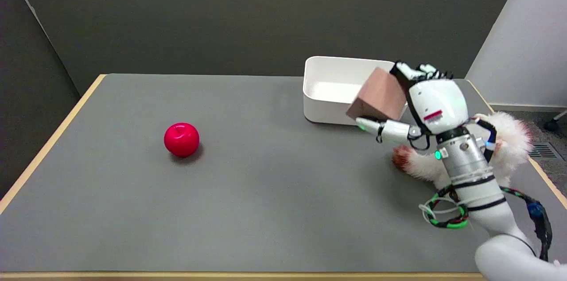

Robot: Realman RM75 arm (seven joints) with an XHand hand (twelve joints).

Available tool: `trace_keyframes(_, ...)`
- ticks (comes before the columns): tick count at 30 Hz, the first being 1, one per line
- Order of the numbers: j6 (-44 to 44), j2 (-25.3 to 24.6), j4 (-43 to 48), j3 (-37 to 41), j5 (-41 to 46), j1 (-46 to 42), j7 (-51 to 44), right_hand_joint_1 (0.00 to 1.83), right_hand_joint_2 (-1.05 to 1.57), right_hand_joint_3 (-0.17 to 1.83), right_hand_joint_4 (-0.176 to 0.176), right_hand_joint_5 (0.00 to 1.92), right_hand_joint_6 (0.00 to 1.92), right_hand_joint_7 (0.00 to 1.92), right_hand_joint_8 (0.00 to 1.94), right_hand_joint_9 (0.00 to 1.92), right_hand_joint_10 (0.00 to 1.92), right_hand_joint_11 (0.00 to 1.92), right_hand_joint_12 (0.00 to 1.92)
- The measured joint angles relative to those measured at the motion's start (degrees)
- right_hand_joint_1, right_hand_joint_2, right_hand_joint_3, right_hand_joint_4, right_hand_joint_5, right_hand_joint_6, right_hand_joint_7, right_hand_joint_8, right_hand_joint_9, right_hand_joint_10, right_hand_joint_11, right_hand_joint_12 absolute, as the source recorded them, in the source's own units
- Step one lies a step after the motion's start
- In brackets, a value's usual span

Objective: Place wooden cube into white box.

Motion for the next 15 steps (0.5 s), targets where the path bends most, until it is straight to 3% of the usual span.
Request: trace_keyframes(15,-5.94,-0.98,-9.56,-0.01,-1.76,16.87,10.13,1.18,1.16,0.21,-0.132,0.59,1.49,0.87,1.37,0.8,1.28,0.51,1.92)
